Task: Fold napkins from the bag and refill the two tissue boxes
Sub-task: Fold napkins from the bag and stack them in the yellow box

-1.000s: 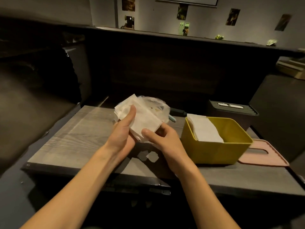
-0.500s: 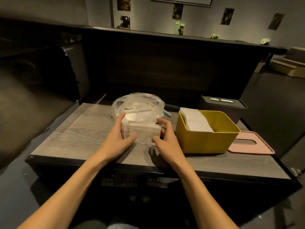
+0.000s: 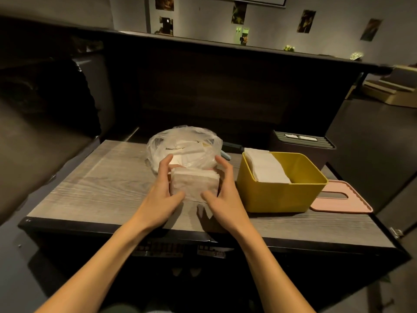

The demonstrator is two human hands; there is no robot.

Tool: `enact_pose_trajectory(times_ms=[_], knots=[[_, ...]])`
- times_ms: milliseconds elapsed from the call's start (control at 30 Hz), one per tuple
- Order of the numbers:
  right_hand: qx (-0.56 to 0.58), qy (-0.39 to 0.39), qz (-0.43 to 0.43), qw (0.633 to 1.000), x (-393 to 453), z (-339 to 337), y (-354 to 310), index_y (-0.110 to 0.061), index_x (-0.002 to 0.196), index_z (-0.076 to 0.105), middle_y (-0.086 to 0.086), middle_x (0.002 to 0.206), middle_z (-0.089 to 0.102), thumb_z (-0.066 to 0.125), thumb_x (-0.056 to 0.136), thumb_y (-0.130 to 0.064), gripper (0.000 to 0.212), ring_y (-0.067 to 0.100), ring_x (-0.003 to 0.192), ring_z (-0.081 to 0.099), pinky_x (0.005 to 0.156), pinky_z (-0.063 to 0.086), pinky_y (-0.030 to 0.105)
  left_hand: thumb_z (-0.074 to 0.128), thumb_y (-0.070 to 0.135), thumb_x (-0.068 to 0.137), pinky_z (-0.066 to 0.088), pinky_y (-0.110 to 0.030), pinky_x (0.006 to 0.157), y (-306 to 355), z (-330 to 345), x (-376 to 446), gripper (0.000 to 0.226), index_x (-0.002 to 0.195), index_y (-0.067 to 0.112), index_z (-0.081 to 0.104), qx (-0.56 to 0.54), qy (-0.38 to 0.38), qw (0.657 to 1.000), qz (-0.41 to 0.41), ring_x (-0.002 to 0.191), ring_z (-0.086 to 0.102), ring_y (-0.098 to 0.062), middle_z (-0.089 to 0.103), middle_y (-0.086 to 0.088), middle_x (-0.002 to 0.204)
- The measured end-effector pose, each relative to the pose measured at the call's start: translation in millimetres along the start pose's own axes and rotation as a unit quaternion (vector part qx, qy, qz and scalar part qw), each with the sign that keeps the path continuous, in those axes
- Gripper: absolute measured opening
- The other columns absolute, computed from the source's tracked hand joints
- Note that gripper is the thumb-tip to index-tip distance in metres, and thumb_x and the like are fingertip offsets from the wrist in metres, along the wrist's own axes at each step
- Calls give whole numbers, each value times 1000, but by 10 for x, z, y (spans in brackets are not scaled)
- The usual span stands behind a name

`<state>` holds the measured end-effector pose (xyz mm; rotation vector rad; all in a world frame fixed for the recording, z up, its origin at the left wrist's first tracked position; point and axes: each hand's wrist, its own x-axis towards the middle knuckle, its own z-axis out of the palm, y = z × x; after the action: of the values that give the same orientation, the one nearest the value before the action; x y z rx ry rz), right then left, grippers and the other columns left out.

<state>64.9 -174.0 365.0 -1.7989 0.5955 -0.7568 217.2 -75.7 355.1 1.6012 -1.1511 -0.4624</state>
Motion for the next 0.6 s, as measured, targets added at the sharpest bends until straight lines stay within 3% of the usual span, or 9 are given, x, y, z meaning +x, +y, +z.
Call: enact_pose_trajectory(times_ms=[100,167,267,333,400,467,533,600], knots=[[-15,-10,2,1000,0,18,52,-45,151,23,-18,138,45,62,88,3,89,0,123,55,98,53,20,61,-10,91,50,-17,90,-26,-12,16,92,143,44,7,13,-30,999,-3,110,56,10,44,12,133],[-10,-2,4,1000,10,17,71,-47,150,22,-10,145,41,63,87,-3,87,8,129,51,104,53,28,61,-7,93,49,-17,92,-38,-36,41,90,141,43,4,-1,-39,999,-16,117,54,1,40,7,136],[-53,-25,-2,998,14,32,95,-47,152,21,-13,149,34,64,90,-8,85,-1,130,44,99,46,10,62,-1,95,47,-19,100,-42,-50,32,87,144,42,4,1,-61,998,-23,122,52,-3,41,12,136],[-42,9,-4,999,20,29,113,-45,152,25,-12,151,38,63,94,-9,78,2,132,47,108,48,21,58,-2,98,50,-16,96,-18,-42,14,79,145,39,9,-2,-38,999,-16,117,56,0,45,10,135],[-21,61,-7,998,17,18,107,-45,149,33,-14,145,48,62,99,-9,68,4,129,53,106,54,32,54,-4,100,51,-10,86,23,-43,5,72,146,35,14,-23,-1,1000,-7,112,59,7,47,8,133],[-3,94,-19,995,0,4,85,-42,148,39,-22,137,52,63,100,-9,63,-3,126,54,97,56,24,53,-7,100,50,-6,83,40,-47,-1,70,143,34,15,-38,17,999,7,108,57,18,45,11,133],[-12,89,-20,996,-14,-6,93,-40,149,39,-26,134,53,66,99,-13,63,-9,123,54,96,55,20,56,-4,99,50,-7,85,27,-38,-8,73,144,34,13,-27,6,1000,11,111,59,10,44,11,132],[-44,61,-5,997,-17,-2,99,-38,151,38,-21,137,56,69,97,-17,65,-6,124,55,103,54,25,61,0,98,46,-4,87,33,-26,-21,78,148,33,10,0,-23,1000,6,111,57,7,45,12,132]])
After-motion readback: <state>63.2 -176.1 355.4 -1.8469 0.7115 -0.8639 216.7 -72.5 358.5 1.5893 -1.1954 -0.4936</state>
